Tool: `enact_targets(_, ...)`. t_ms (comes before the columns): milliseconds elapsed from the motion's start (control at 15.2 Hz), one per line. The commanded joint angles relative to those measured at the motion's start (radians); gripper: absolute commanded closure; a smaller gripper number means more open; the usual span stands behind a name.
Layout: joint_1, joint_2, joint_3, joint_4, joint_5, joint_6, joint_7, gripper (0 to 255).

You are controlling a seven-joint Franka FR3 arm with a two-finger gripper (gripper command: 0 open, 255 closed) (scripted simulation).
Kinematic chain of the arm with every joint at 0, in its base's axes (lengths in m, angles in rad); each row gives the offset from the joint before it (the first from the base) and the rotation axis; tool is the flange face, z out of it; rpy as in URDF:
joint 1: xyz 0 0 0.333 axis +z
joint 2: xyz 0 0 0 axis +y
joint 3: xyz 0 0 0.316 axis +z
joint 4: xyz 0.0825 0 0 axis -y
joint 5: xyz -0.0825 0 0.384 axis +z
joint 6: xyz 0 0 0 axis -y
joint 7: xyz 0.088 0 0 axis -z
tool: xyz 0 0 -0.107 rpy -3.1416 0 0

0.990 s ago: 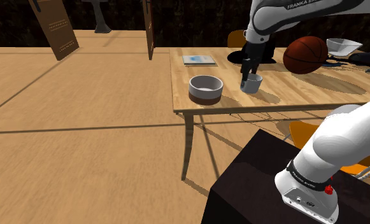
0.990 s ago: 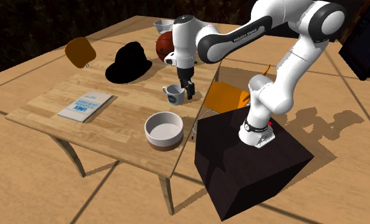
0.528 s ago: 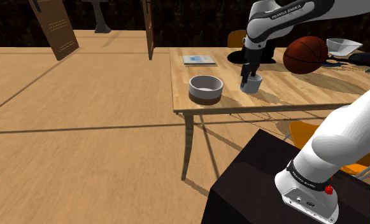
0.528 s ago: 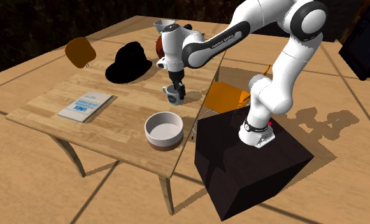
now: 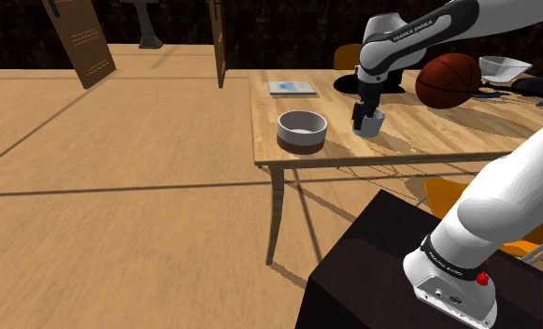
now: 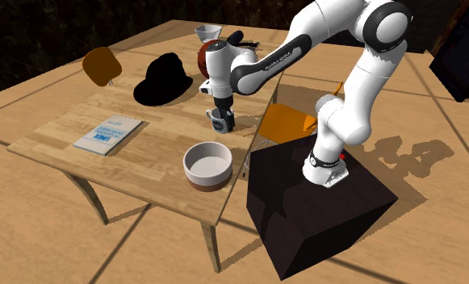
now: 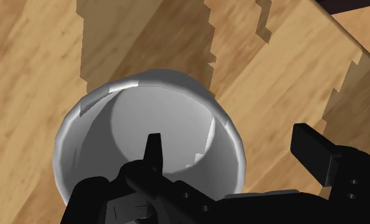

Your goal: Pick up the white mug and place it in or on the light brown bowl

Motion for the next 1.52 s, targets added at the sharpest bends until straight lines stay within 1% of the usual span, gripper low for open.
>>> enact_targets(0, 0.000, 0.002, 0.000, -0.001, 0.000, 0.003, 0.000, 0)
enact_targets(264, 0.000, 0.002, 0.000, -0.001, 0.000, 0.003, 0.000, 0)
enact_targets(330, 0.000, 0.002, 0.000, -0.001, 0.000, 0.003, 0.000, 255)
enact_targets(924, 0.000, 0.002, 0.000, -0.001, 0.000, 0.003, 0.000, 255)
enact_targets(1452, 0.001, -0.041, 0.010, 0.070, 0.000, -0.110, -0.003, 255)
